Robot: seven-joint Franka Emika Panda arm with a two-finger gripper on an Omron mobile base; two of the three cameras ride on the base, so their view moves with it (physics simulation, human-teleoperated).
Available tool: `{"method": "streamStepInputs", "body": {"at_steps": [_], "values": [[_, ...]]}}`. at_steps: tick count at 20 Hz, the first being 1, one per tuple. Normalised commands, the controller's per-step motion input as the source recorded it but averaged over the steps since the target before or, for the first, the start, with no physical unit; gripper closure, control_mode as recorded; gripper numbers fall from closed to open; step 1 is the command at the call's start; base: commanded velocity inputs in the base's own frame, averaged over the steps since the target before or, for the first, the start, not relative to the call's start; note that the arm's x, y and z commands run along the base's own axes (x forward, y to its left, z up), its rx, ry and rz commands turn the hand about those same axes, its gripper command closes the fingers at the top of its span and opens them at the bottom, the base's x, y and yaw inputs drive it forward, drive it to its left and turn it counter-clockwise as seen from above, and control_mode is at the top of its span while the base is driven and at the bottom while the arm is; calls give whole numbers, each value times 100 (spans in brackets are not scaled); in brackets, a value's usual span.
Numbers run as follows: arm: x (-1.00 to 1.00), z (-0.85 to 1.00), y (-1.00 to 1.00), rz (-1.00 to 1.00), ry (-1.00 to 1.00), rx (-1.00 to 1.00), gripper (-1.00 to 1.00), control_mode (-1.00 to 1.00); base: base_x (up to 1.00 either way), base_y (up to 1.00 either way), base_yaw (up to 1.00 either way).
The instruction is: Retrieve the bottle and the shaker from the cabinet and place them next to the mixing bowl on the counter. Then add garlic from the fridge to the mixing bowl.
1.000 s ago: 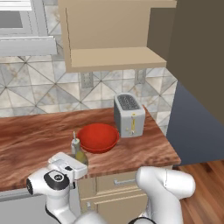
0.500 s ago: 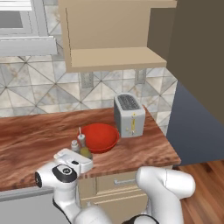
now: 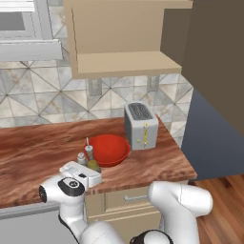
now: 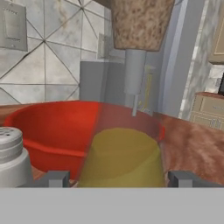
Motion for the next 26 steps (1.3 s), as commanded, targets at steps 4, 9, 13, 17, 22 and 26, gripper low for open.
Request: {"method": "streamStepInputs", "body": {"at_steps": [4,9,13,17,22,26], "values": [[0,-25,0,0,0,5,100,-100,0,0,0],[0,-20,0,0,0,7,-100,-100,0,0,0],[0,-13,0,0,0,4,-100,-100,0,0,0],[0,0,0,0,0,0,-100,-100,0,0,0],[-13,0,0,0,0,0,-100,-100,0,0,0],[-24,3,8,-2,0,0,-100,-100,0,0,0]]}}
